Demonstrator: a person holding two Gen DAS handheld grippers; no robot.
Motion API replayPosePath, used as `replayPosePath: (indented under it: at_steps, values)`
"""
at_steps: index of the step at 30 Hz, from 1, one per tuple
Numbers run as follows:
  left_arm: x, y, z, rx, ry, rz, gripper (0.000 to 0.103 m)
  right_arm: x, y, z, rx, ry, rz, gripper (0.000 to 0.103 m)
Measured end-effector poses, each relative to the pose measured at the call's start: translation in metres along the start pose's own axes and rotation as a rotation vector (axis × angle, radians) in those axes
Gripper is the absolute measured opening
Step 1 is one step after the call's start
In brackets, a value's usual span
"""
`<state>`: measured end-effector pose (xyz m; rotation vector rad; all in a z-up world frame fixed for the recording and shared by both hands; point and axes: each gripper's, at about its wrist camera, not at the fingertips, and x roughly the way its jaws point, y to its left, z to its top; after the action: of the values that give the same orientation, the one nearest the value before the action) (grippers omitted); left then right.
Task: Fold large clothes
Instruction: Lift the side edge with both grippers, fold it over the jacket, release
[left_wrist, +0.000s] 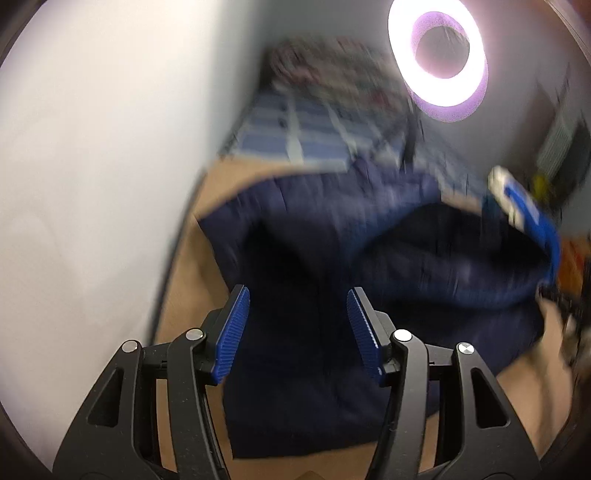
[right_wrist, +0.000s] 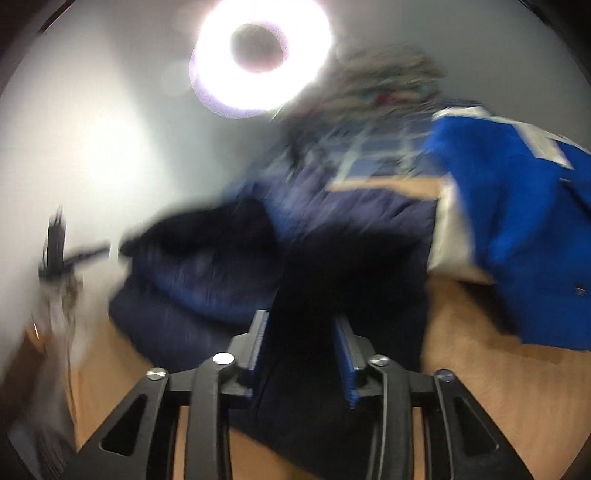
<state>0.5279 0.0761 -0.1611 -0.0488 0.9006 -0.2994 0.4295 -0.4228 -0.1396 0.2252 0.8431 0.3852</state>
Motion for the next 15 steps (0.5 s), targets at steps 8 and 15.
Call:
replayPosePath:
  at_steps: [8, 15]
  values:
    - [0.058, -0.032, 0.015, 0.037, 0.044, 0.046, 0.056, 0.073, 0.032, 0.023, -0.121, 0.081, -0.096, 0.026]
    - [0.088, -0.025, 0.059, -0.095, 0.013, 0.082, 0.056, 0.091, 0.022, 0.064, -0.034, 0.006, -0.15, 0.033]
